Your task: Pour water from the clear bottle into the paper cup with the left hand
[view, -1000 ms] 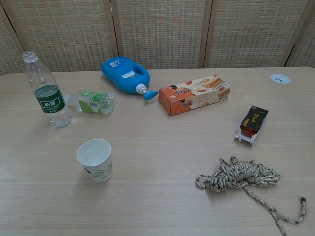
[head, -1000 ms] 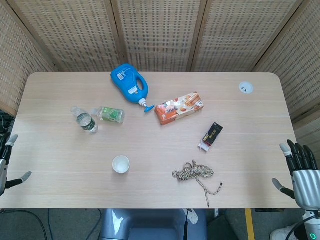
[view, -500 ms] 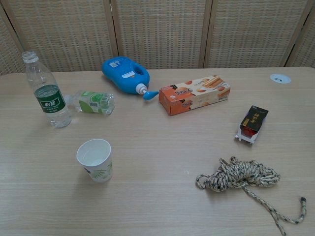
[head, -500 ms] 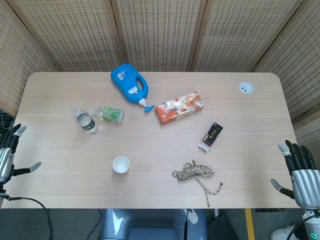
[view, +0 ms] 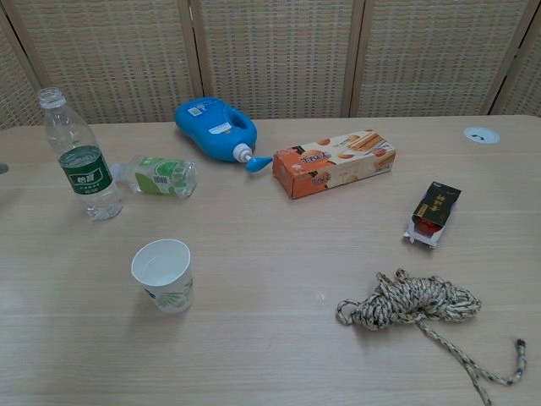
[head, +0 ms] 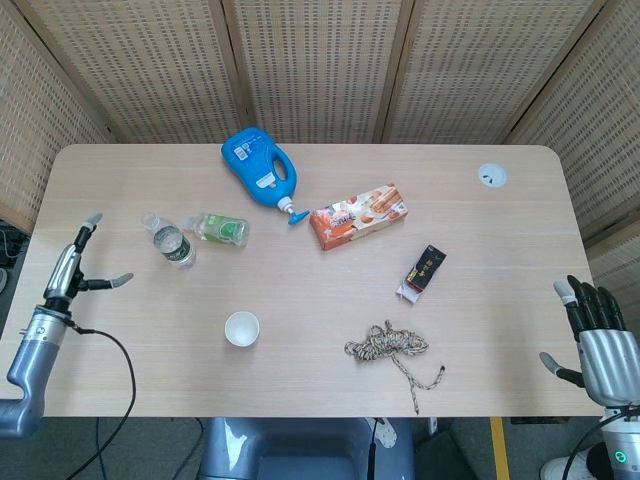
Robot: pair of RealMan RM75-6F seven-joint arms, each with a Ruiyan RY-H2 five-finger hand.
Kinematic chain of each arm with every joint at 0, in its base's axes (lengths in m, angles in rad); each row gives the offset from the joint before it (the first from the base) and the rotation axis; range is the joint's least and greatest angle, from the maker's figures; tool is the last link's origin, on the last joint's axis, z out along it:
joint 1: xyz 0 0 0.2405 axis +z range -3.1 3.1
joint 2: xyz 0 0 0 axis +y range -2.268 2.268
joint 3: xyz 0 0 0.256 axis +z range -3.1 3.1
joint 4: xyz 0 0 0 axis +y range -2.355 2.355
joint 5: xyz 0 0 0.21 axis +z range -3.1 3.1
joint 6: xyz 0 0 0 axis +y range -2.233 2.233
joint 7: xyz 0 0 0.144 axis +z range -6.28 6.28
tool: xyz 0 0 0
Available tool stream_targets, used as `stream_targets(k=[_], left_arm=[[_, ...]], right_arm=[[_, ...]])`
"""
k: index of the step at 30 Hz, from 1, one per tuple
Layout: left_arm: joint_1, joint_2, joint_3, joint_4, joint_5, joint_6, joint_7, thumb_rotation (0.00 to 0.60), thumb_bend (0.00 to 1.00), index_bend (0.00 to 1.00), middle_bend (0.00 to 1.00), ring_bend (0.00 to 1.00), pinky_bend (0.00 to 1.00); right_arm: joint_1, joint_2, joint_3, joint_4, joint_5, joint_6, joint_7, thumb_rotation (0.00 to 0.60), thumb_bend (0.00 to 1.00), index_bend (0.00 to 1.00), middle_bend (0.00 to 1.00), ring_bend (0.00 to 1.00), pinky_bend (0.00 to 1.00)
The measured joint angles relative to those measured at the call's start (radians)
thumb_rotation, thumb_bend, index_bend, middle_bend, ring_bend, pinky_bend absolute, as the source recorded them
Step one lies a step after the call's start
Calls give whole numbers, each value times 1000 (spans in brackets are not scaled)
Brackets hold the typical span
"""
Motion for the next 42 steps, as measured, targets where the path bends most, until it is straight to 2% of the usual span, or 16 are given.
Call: stream_targets(k=[8, 23, 34, 42], left_arm=[[-63, -126, -28, 129, -35, -71, -112, 600, 0, 0, 0, 0, 0], [-172, -292, -39, 344, -38, -159, -177, 600, 0, 0, 0, 0, 0], [-219, -379, -33, 474, -21, -177, -265, 600, 27, 0, 0, 0, 0], [-256, -449, -51, 554, -32, -166, -286, 600, 48, 0, 0, 0, 1]], right_arm=[[4, -3, -1, 4, 8, -12, 3, 600, 0, 0, 0, 0, 0], [21, -3, 14, 17, 67, -62, 29, 600, 0, 0, 0, 0, 0], [34, 0, 31, 39, 110, -91, 63, 600, 0, 0, 0, 0, 0], [39, -3, 39, 51, 133, -105, 69, 600, 0, 0, 0, 0, 0]])
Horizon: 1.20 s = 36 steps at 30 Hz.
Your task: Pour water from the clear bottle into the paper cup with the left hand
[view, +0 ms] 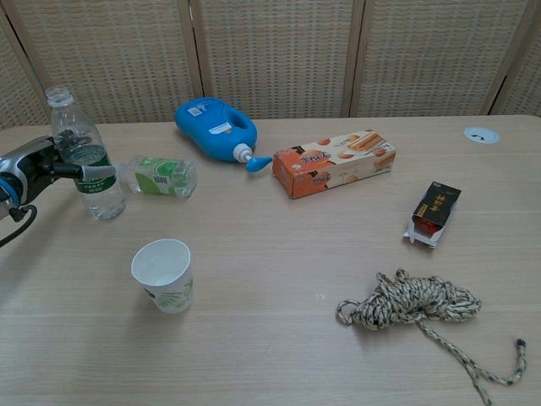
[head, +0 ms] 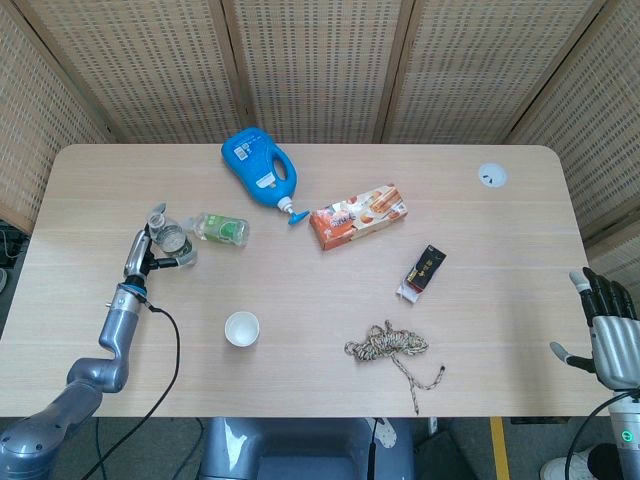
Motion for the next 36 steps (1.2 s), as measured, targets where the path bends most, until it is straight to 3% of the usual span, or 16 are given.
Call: stream_targets(k=[3, 10, 13, 25, 31, 36], left_arm=[[-10, -19, -10, 22, -10, 0, -3, 600, 108, 34, 36, 2, 32], [-20, -48, -29, 58, -29, 9, -13, 600, 266, 483, 357, 208, 276], [-20, -59, -38, 71, -37, 24, -18, 600, 374, 556, 421, 262, 338], [-1, -10, -13, 8, 0, 110, -60, 600, 436, 606, 493, 331, 408], [13, 97, 61, -109, 90, 180, -34, 600, 500, 615, 511, 347, 433], [22, 238, 138, -257, 173, 214, 109, 600, 500, 615, 517, 353, 439]], right_arm=[[0, 0, 2, 1, 5, 0, 1, 600, 0, 0, 0, 0, 0], [-1, 0, 4, 3, 9, 2, 4, 600, 0, 0, 0, 0, 0], [-1, 1, 2, 4, 6, 3, 9, 600, 0, 0, 0, 0, 0], [-4, 6, -3, 1, -6, 11, 18, 600, 0, 0, 0, 0, 0], [-9, 10, -7, -5, -17, 23, 23, 600, 0, 0, 0, 0, 0], [-17, 15, -12, -12, -32, 41, 29, 600, 0, 0, 0, 0, 0]])
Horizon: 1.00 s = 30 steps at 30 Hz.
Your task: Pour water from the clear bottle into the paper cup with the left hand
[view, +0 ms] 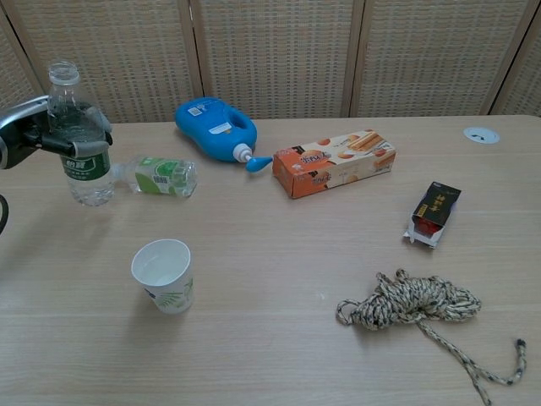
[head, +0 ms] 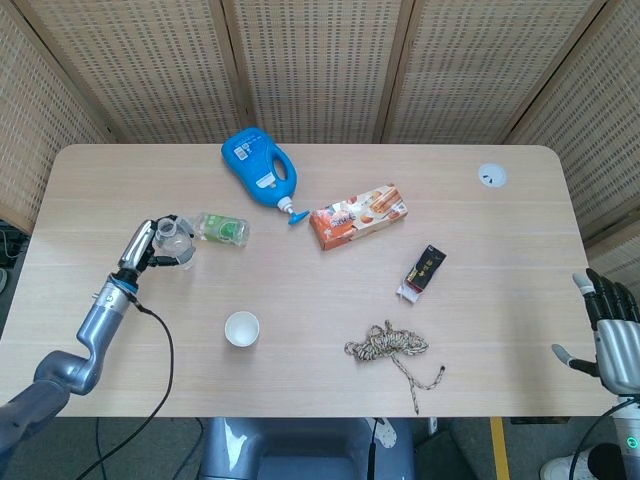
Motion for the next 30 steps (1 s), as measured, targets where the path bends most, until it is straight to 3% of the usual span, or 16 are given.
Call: stream_targets(k=[11, 18, 30], left_arm=[[51, 256, 109, -370, 74, 51, 493, 600, 500, 616, 517, 353, 440], [83, 328, 183, -462, 107, 42, 663, 600, 500, 615, 517, 353, 439], [57, 367, 193, -562, 71, -76, 876, 600, 500, 615, 517, 353, 439]], right_arm=[[-14, 11, -10, -15, -38, 36, 12, 600, 0, 0, 0, 0, 0], [-21, 19, -13, -22, -53, 55, 21, 600, 0, 0, 0, 0, 0], [-29, 21, -20, -29, -73, 73, 17, 600, 0, 0, 0, 0, 0]])
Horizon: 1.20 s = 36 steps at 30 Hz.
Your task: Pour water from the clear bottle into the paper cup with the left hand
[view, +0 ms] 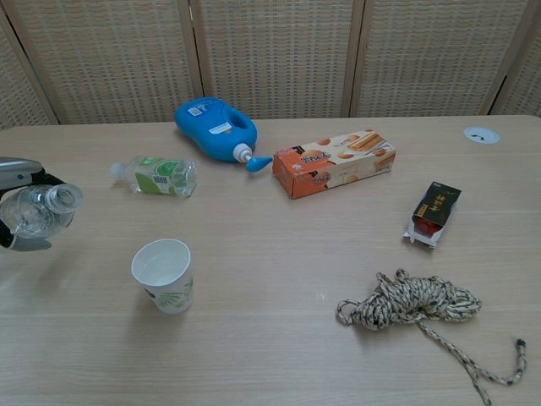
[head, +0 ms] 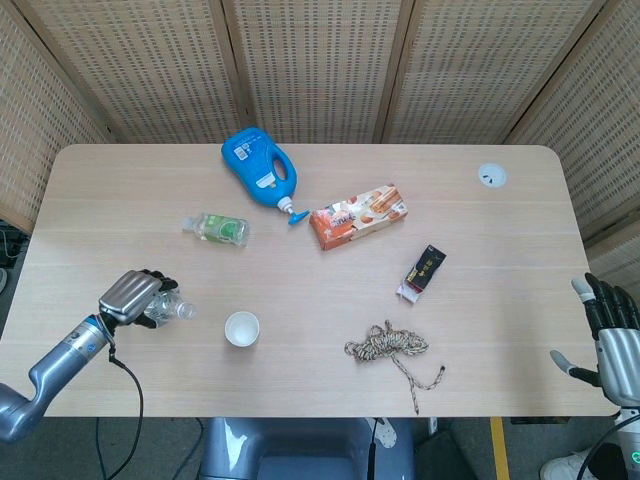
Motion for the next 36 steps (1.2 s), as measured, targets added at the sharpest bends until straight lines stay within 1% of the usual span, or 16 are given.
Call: stream_targets(k=[3, 7, 17, 29, 32, 36], left_arm=[[-13, 3, -10, -29, -14, -22, 56, 600, 500, 616, 516, 353, 437], [-30, -4, -25, -51, -38, -52, 143, 600, 500, 615, 505, 353, 404], [-64, -49, -59, -80, -109, -109, 343, 600, 501, 616, 504, 353, 404], [-92, -69, -83, -131, -211, -152, 575, 600, 500, 615, 486, 353, 395], [-94, -74, -85, -135, -236, -154, 611, 600, 499, 615, 486, 353, 395], [-96, -73, -85, -137, -242, -149, 639, 600, 500, 616, 486, 353, 395]], right_arm=[[-4, 2, 0, -1, -1, 6, 7, 600, 0, 0, 0, 0, 0], [-7, 5, 0, 0, -3, 11, 15, 600, 0, 0, 0, 0, 0], [-10, 9, -2, 4, -10, 16, 32, 600, 0, 0, 0, 0, 0], [-15, 19, 3, 9, -7, 25, 67, 600, 0, 0, 0, 0, 0], [-16, 20, 3, 11, -7, 25, 70, 600, 0, 0, 0, 0, 0], [-15, 21, 4, 11, -5, 23, 71, 600, 0, 0, 0, 0, 0]])
